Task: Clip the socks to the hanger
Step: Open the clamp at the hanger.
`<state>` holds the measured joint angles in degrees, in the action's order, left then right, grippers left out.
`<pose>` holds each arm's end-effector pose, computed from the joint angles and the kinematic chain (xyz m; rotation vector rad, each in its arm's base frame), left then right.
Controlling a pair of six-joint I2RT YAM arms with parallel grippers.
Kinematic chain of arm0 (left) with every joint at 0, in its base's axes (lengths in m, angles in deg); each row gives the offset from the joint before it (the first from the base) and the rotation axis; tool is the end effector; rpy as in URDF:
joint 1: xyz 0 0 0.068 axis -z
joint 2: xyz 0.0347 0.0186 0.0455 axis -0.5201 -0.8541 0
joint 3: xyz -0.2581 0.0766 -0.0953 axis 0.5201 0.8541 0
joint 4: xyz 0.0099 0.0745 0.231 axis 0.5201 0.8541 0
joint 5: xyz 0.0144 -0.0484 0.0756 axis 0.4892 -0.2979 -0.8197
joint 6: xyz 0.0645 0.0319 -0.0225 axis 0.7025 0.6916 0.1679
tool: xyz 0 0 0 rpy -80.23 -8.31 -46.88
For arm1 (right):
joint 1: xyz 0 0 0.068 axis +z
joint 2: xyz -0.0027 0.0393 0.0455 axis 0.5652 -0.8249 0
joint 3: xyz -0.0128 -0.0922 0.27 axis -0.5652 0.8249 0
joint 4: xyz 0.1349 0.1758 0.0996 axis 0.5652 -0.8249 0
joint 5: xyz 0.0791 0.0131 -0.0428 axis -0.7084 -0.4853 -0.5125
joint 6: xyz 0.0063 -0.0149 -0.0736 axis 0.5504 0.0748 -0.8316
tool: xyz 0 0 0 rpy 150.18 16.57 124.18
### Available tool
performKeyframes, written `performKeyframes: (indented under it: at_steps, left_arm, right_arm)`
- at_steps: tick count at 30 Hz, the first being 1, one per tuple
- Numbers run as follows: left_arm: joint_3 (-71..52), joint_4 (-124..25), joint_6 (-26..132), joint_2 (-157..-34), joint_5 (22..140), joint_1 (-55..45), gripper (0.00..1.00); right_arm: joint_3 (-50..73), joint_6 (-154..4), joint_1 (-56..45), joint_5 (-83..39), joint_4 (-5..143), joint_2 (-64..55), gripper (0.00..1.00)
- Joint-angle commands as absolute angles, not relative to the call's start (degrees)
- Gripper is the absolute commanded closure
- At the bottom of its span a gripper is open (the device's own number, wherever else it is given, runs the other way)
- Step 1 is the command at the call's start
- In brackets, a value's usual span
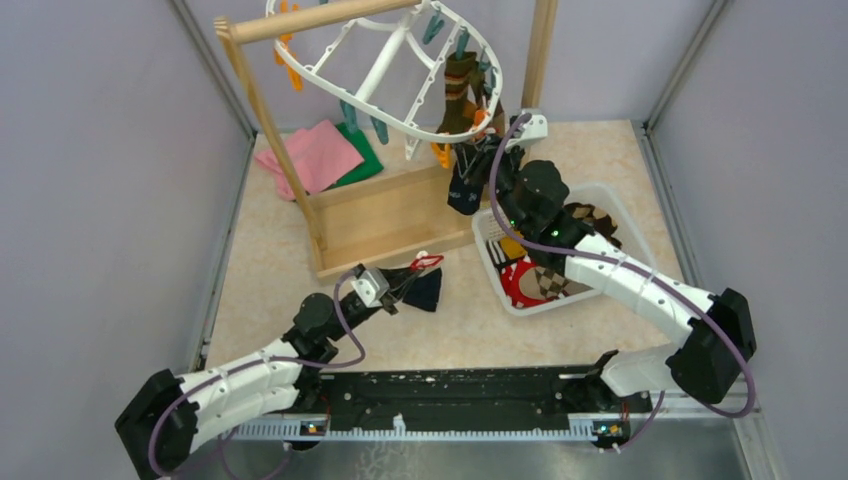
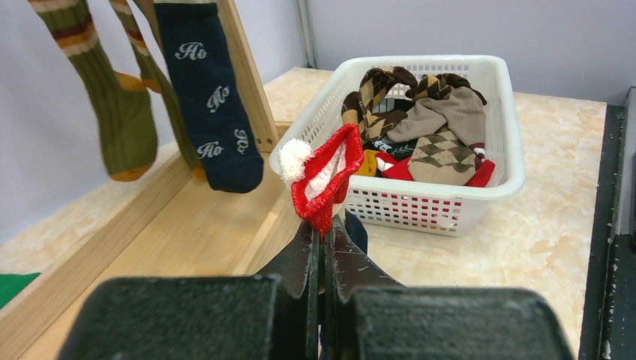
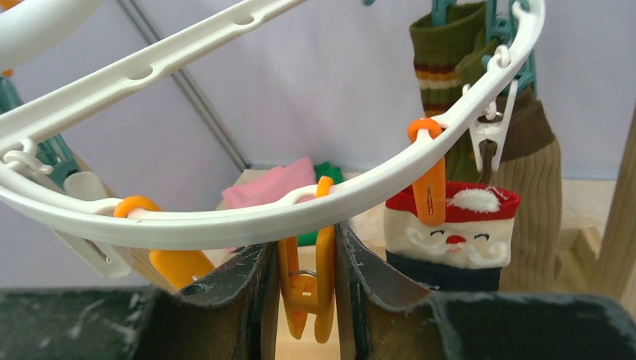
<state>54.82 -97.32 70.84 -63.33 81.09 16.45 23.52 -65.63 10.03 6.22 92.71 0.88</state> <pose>0.1067 -0.1310 0.2545 0.7252 1.1524 -0.7081 0.2420 0.2060 0.4185 -0.0420 1.4214 0.6300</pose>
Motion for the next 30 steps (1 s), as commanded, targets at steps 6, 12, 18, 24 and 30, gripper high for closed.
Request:
performKeyframes:
  at_steps: [6,12,18,24,30]
  left_arm:
    - [43.5,-102.0,69.1,-73.4,78.5,16.6,1.0]
    - [35.7,-103.6,73.0,-83.5,66.7,16.6,1.0]
    - [33.7,-108.4,69.1,-86.7,81.2,12.4,1.0]
    - [35.5,-119.9,58.1,-90.2,102.2,2.4,1.0]
    - [31.3,-132.1,44.7,-98.6,123.4,-4.8,1.0]
  right_arm:
    - [20.8,-55.3,8.4,0.9,91.8,2.4,0.89]
    - [20.9,-55.4,8.1,1.5,91.6,2.8,0.89]
    - [21.5,-55.7,7.5,1.1,91.6,3.6,0.89]
    - [22.1,-55.4,7.0,-0.1,91.8,4.0,0.89]
    - [22.5,-55.0,6.1,-3.1,92.6,4.0,0.9]
